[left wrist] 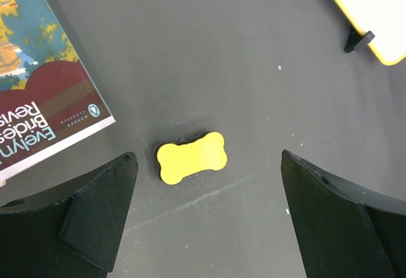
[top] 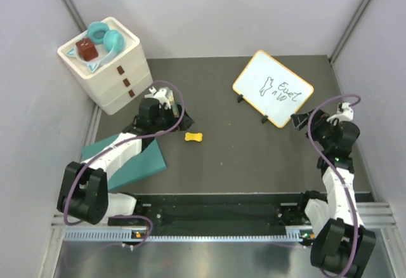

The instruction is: Erase the whiteboard

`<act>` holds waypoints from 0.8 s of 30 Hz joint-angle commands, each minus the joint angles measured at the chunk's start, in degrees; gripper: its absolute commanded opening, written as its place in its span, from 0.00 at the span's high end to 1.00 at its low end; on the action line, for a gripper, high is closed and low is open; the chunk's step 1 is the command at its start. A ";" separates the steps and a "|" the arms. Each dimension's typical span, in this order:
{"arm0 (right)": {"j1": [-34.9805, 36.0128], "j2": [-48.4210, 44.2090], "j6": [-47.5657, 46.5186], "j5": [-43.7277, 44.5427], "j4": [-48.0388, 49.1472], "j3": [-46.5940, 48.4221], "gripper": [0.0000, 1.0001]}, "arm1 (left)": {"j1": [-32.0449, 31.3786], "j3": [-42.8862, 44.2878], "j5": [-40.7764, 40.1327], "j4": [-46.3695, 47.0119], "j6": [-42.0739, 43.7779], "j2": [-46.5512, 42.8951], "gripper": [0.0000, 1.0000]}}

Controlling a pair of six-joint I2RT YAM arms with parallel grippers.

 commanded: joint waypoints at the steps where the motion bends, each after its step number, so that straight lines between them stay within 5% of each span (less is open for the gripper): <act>1: 0.48 6.22 -3.58 0.47 -4.99 1.26 0.01 | -0.26 1.63 -1.53 0.47 2.67 2.02 0.01; 17: 0.48 8.96 -3.85 -2.44 -3.40 0.56 0.01 | -1.84 23.84 2.59 -19.48 18.59 10.64 0.01; 24: 0.48 8.87 -3.49 -2.88 -2.96 -0.32 0.01 | -3.25 35.30 6.81 -29.86 36.66 15.21 0.01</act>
